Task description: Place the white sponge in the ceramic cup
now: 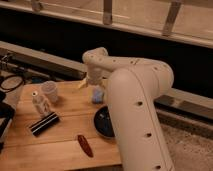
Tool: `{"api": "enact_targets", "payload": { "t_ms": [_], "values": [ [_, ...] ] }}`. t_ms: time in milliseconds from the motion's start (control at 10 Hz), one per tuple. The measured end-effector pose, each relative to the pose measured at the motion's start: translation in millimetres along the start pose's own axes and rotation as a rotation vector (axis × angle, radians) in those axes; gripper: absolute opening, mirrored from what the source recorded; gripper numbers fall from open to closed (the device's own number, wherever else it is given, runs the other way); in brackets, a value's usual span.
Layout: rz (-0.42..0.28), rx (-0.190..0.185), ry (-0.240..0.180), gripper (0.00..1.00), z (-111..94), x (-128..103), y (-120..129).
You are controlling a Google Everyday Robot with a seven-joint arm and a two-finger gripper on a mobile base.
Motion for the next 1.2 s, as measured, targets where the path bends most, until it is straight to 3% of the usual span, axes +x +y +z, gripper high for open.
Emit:
{"api": "enact_targets", "payload": {
  "t_ms": [400,800,1000,1200],
  "values": [
    [0.020,0.023,-0.001,1.00,2.6,-2.7,-8.0],
    [0.060,0.006,0.016,1.00,11.6,-7.0,-24.9],
    [0.070,-0.009,0.037,1.00,20.7,-8.4,-26.7],
    [0.102,-0.022,0.080,1.00,43.0,-5.5,-38.7]
  ]
}}
